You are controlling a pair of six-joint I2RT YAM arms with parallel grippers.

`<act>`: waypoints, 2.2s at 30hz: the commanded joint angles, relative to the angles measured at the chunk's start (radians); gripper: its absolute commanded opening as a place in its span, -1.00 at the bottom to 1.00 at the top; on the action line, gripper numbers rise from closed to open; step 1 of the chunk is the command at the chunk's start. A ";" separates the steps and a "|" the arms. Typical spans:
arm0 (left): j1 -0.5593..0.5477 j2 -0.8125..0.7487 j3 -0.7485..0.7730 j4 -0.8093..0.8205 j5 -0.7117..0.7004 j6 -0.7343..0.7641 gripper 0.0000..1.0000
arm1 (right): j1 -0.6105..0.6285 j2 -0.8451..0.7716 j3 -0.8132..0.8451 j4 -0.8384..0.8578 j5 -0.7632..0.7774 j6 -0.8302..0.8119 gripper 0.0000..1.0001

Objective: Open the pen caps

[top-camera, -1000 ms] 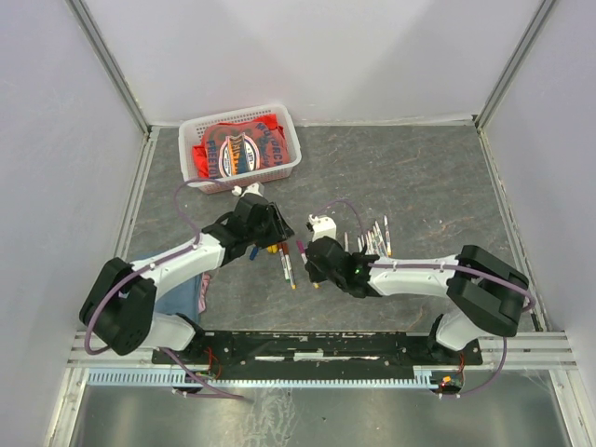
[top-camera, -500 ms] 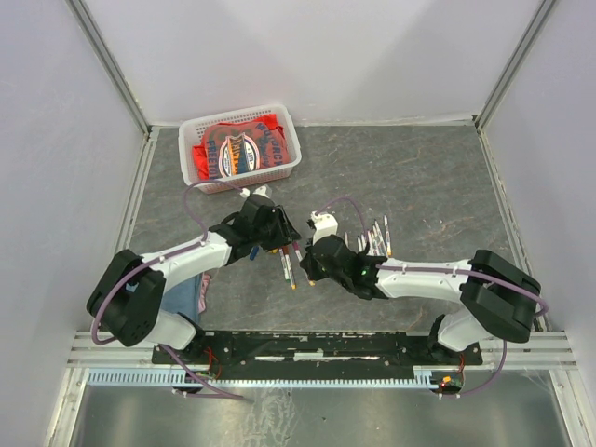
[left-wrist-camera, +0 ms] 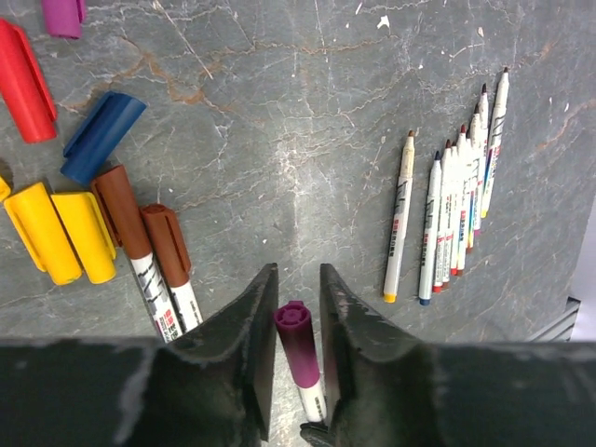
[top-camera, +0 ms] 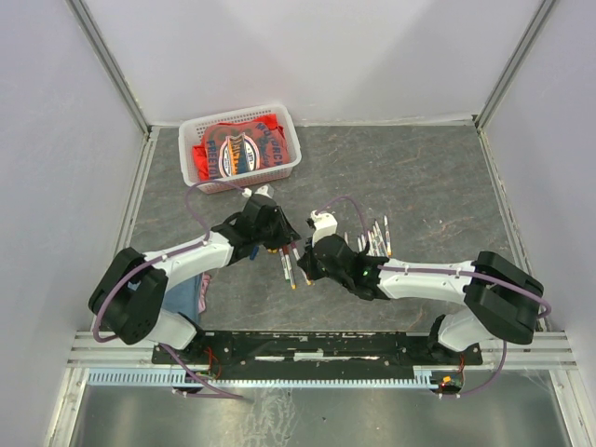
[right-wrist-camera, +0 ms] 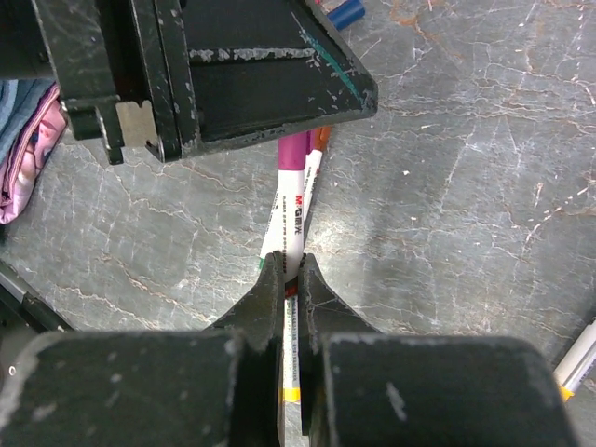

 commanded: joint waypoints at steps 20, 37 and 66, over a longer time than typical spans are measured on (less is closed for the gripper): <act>-0.014 -0.073 -0.011 0.143 0.015 -0.061 -0.94 | 0.010 -0.077 -0.040 0.088 0.017 0.004 -0.78; -0.014 -0.079 -0.027 0.212 0.072 -0.048 -0.94 | 0.009 -0.103 -0.059 0.100 0.025 -0.011 -0.41; -0.109 0.054 0.225 0.003 -0.408 -0.053 -0.94 | 0.007 0.017 -0.002 -0.148 0.246 -0.065 -0.98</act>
